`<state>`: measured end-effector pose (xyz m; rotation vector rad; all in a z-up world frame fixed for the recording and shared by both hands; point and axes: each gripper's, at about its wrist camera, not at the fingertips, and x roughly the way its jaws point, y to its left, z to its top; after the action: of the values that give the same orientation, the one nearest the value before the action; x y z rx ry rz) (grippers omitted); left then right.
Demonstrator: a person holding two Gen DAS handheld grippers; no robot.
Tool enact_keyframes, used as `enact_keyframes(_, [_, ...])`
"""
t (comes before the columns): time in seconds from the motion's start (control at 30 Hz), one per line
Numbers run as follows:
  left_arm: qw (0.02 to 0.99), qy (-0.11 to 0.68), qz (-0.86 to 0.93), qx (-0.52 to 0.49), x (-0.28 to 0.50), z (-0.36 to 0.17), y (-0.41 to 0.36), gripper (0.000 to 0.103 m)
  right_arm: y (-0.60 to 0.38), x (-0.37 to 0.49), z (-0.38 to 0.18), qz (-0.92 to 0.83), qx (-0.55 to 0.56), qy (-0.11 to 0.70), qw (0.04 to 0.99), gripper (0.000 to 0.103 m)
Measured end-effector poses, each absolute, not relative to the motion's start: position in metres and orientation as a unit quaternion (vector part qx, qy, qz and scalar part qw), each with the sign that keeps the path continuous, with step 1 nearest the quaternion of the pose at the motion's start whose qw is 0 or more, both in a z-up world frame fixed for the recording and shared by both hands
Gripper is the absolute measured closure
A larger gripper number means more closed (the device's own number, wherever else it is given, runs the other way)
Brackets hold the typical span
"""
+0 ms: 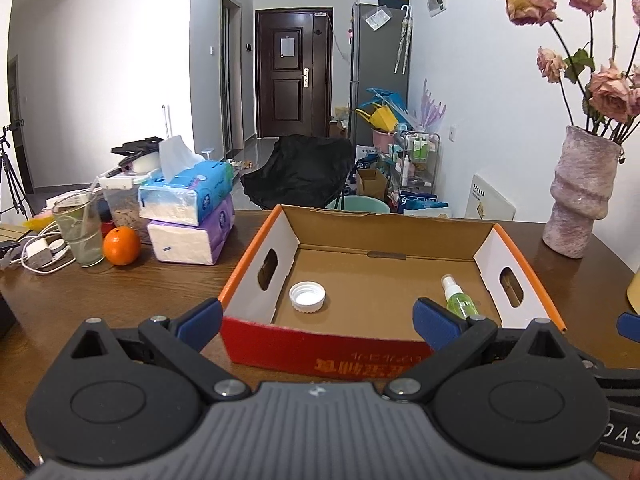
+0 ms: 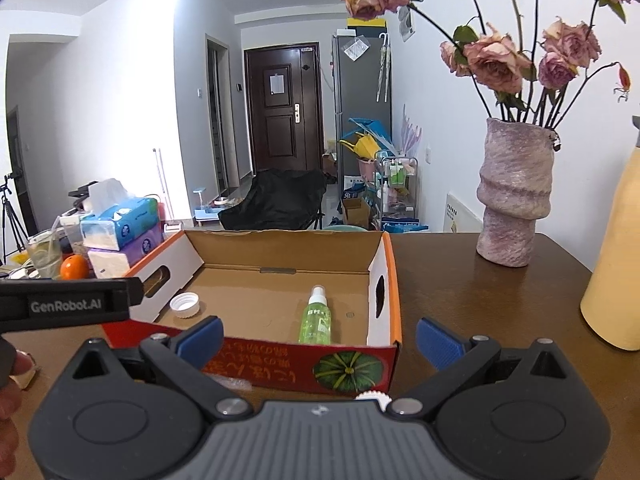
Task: Organize rigid objects
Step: 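Withdraw both tools from the box back over the table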
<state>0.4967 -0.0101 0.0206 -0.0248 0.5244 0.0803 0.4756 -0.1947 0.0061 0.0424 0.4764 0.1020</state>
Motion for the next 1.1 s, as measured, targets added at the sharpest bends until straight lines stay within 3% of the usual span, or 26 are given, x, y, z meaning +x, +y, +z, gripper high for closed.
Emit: enact_keyframes(1.1, [0.966,0.254,0.038,-0.029,0.346,0.028,0.007,0.0,-0.2,0.324,0.006,0.059,0.0,0.221,0.973,0.0])
